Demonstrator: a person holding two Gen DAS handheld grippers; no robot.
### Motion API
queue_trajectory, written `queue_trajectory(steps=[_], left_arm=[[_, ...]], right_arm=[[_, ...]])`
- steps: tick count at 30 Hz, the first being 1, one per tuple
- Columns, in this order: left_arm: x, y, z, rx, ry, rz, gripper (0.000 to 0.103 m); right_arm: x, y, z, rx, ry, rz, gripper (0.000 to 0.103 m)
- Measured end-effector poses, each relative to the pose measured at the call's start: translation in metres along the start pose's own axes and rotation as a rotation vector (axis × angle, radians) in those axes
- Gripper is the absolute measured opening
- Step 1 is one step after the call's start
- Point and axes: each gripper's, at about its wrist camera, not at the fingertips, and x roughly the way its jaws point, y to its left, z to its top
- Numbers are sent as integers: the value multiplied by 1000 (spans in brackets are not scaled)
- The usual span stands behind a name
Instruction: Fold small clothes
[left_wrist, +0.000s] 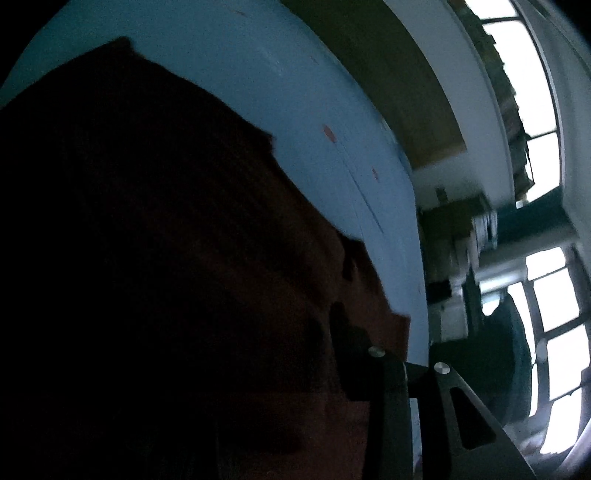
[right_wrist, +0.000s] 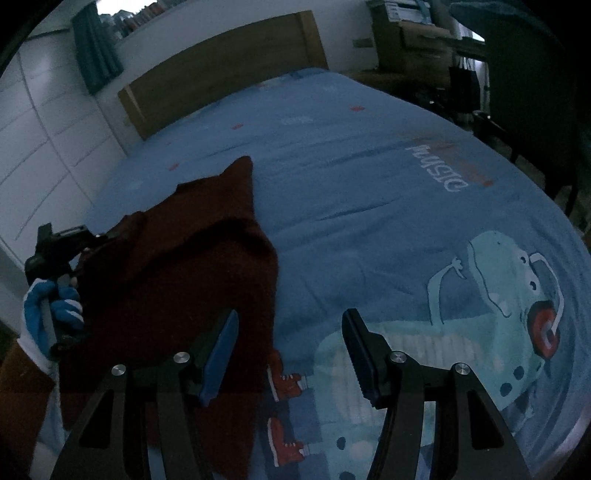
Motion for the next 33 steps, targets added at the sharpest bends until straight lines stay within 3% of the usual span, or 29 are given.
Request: queue_trajectory(steps=[3,4,5,14,15,19,24,29,33], left_arm=[[2,4,4,-29,-15,6,25],[3,4,3,-29,-14,5,14],[6,2,2,-27,-5,1,11],[29,-47,-39,132,104,-43,9],[34,-52,-45,145,121,-35,10],[44,-67,-67,210,183,-8,32],[45,-82,-86,289,227,-23,35],[21,-92,-84,359,152,-47,41],[7,-76,-80,355,96,7,43]], right_arm=[[0,-1,-1,-1,3,2,61],[0,-2,-2,-2,4,1,61],[0,-2,-2,-2,5,0,61],[-1,-11,-2,13,4,-7,61],[-1,-11,-2,13,4,-7,61],[-1,-14,-3,15,7,-8,61],[-3,-15,-2,15,8,-11,61],[-6,-16,1,17,-2,-11,61],[-4,-17,2,19,-4,-9,61]])
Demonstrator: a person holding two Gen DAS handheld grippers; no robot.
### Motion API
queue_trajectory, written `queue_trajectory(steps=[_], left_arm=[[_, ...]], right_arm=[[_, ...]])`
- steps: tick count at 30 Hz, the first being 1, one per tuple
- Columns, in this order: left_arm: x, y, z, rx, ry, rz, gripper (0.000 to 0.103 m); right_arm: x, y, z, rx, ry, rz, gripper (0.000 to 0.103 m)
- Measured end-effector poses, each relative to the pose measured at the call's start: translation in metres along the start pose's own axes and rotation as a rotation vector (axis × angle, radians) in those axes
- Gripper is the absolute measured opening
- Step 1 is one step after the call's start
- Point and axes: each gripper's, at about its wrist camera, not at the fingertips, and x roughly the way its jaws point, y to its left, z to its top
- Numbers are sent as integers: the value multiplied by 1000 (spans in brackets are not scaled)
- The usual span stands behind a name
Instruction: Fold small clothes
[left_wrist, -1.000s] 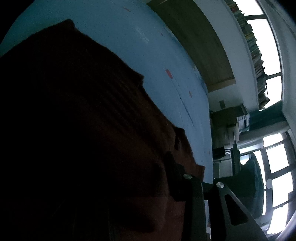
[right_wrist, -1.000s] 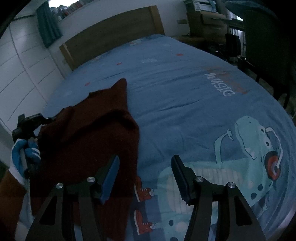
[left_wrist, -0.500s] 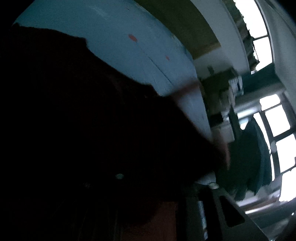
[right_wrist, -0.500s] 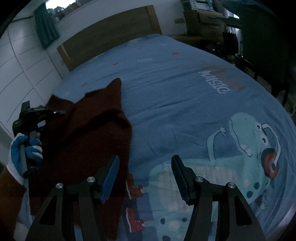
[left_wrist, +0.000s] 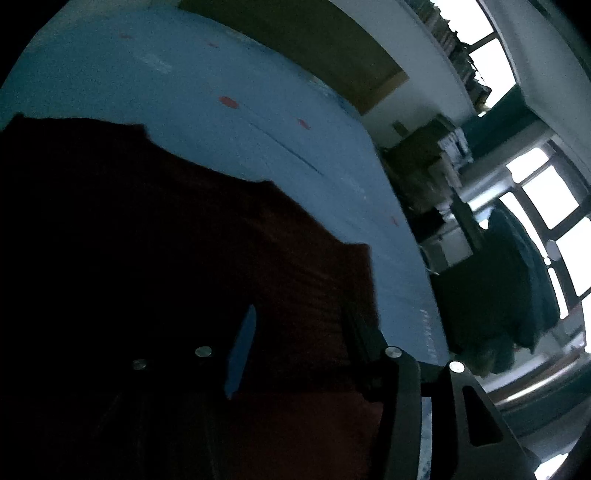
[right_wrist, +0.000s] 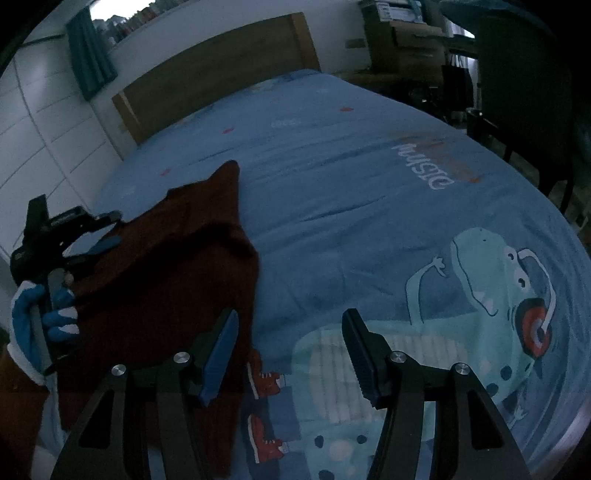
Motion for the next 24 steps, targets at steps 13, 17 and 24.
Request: queue_trajectory(steps=[13,17,24], left_arm=[[23,-10,-54,115,122,144,43],[-1,-8,-47,174,83,159,43],[-53,62,-24,194,-51,436,43]], right_arm=[[-1,10,6,-28,5,-9,61],[-3,20,10,-51,0,-14,61],[3,39,15,-81,-1,-9,61]])
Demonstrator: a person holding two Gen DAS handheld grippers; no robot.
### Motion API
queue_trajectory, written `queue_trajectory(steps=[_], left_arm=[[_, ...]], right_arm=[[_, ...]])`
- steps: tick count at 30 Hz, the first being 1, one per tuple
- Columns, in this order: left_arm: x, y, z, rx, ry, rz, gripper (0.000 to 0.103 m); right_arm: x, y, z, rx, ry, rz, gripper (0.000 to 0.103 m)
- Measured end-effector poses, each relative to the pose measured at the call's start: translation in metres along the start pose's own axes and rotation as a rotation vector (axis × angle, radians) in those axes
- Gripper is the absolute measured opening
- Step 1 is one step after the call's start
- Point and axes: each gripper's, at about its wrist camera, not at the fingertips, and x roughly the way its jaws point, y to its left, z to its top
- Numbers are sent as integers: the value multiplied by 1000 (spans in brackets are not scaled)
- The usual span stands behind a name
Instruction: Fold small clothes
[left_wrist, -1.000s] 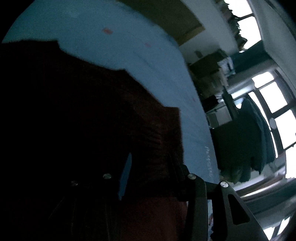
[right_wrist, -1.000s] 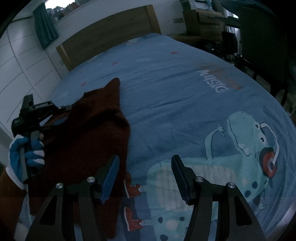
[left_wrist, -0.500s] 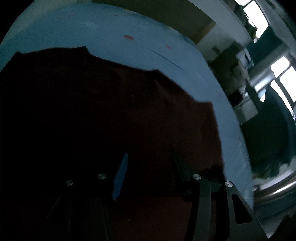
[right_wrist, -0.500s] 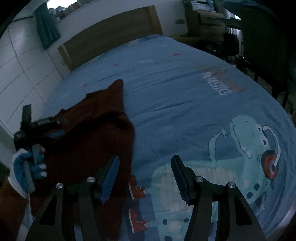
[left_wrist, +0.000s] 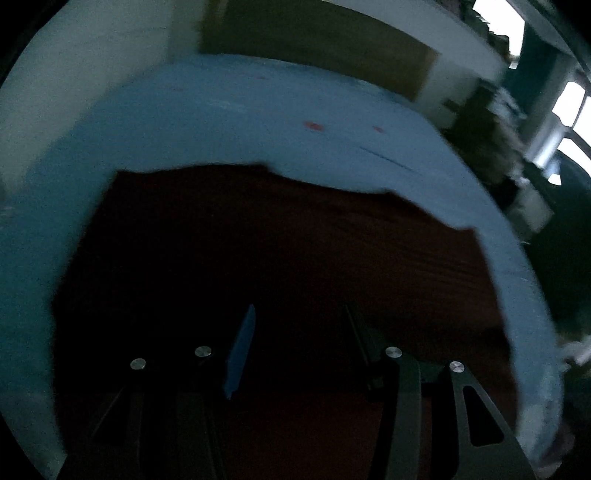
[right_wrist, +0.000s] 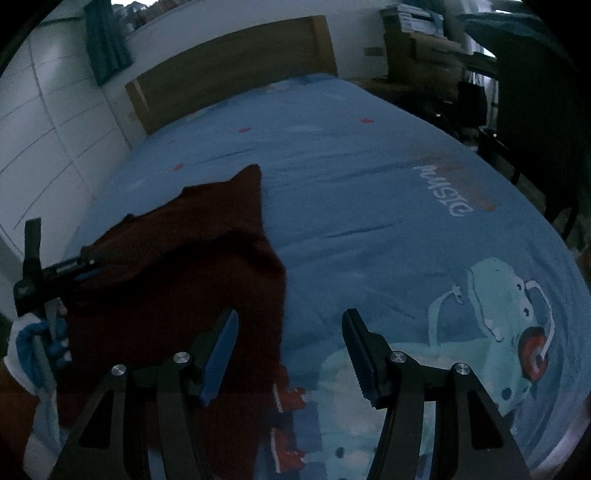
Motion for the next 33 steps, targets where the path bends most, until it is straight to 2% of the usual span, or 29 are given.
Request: queue_trajectory(steps=[3,7,11,16,33], left_arm=[[-1,34,-4,-40,-20,100,43],[7,57,-25,-66,-6,127,43],[3,37,-40,19,-43,156,43],[0,37,-48,15,-37,147,43],[-17,32,-67,83,-6,217,43]], right_arm=[[3,8,-1,-13,8,0,61],[7,18,-3,-32,25,-11,61],[7,24,-3,-40,32,-24,61],[9,32,-2,-48,36,-28,61],[11,47,-11,-53,50,-16,61]])
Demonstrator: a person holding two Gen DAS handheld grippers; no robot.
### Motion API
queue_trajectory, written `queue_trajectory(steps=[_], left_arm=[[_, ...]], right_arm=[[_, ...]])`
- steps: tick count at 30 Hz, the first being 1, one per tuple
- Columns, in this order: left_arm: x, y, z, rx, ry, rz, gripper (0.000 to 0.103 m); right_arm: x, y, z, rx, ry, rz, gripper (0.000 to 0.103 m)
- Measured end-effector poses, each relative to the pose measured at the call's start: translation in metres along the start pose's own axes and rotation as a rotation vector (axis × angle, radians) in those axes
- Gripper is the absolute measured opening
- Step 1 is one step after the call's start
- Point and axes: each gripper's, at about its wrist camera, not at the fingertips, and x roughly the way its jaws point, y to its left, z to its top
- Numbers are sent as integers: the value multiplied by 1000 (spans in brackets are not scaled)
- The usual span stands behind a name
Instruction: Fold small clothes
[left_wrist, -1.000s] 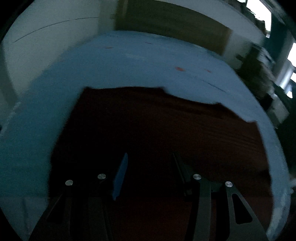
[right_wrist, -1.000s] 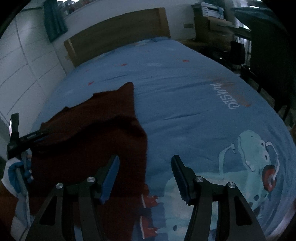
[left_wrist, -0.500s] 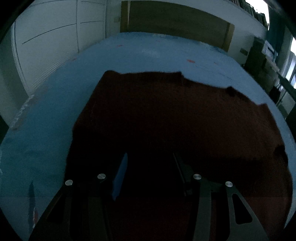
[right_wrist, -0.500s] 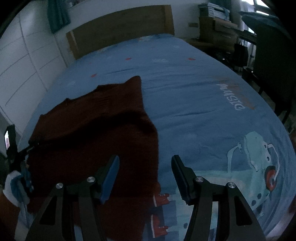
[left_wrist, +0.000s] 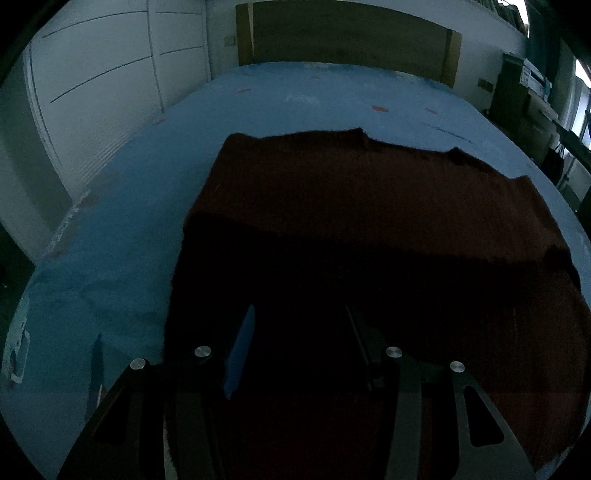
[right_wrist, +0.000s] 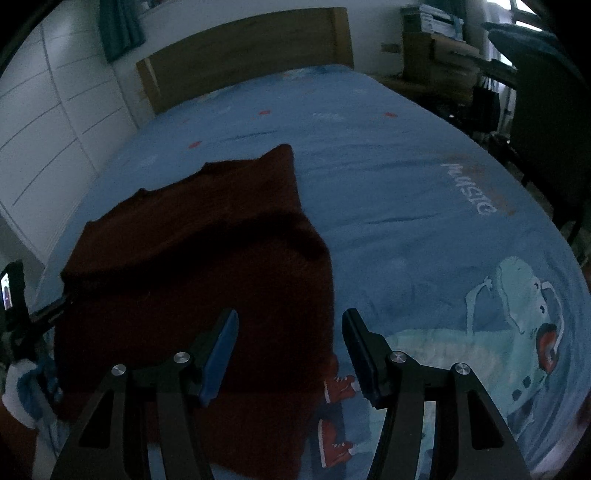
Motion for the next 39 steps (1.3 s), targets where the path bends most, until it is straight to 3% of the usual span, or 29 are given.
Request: queue_trajectory(steps=[17,19,25,39], left_arm=[[-17,-9,-21,-9,12,-12,44],[-21,-9,-22,-12,13,-16,51],[-34,-10,-23,3,0,-5,57],[-66,-4,-40,31,-21,49,68]], right_arm=[[6,-1,-7,14,19,-7,61],[6,-3,-9,21,21,-9,61],[2,-12,-14,39,24,-20,61],[-17,-34,-26,63,32,-41,66]])
